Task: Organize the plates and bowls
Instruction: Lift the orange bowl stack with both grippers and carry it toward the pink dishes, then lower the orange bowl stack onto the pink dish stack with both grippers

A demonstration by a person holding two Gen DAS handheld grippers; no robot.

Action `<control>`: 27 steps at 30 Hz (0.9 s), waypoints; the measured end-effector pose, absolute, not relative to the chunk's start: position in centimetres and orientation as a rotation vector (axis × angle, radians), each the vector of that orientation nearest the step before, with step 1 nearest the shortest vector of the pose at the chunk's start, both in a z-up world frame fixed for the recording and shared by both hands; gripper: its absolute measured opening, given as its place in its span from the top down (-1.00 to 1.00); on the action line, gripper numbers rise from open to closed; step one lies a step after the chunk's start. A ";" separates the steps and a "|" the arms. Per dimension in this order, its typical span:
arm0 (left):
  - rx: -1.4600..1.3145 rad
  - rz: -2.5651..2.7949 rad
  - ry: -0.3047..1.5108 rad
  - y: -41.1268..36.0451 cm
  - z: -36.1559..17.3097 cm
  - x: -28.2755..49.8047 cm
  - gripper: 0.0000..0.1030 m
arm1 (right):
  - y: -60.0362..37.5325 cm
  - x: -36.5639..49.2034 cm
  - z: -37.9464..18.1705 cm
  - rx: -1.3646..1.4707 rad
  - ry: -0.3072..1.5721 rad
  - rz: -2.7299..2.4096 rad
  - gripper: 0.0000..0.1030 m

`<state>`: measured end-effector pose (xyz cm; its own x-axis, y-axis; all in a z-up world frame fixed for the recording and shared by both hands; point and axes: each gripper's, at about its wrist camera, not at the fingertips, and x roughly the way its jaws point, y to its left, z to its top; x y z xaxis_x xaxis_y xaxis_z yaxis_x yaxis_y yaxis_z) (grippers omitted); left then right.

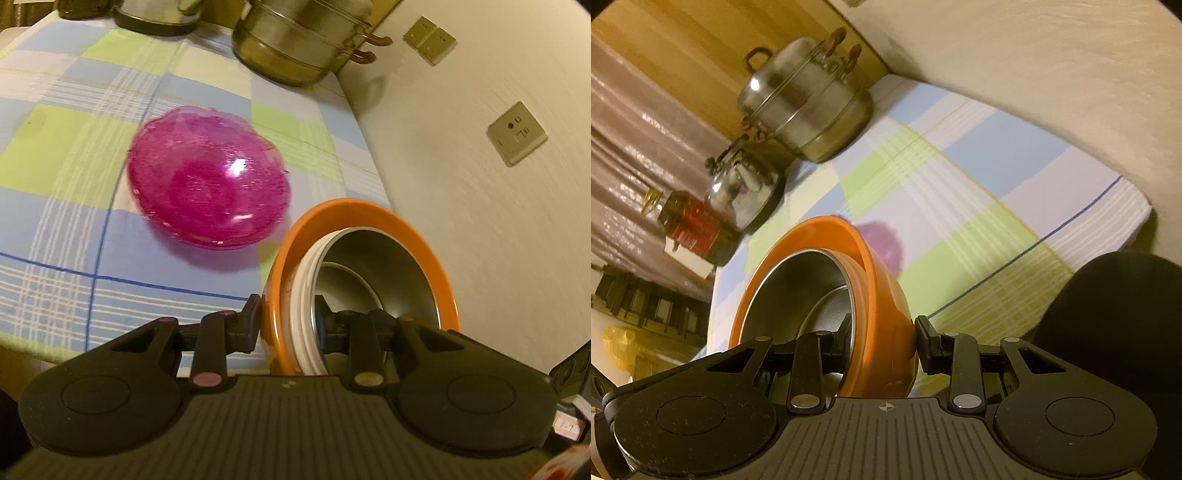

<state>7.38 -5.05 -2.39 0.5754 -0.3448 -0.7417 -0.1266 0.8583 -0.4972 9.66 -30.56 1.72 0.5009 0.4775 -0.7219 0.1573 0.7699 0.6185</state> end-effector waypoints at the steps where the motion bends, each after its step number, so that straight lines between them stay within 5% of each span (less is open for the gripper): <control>1: -0.547 -0.129 0.960 -4.7 -2.4 7.2 0.50 | -30.3 9.7 1.7 0.692 1.052 0.220 0.35; 27: -0.602 -0.033 0.932 0.4 -2.4 8.5 0.50 | -24.8 13.4 1.4 0.637 1.091 0.320 0.35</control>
<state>8.45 0.39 -2.37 0.6076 -0.2796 -0.7434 -0.2260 0.8364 -0.4993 13.44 -24.81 1.41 0.4399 0.5375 -0.7194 0.0645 0.7801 0.6223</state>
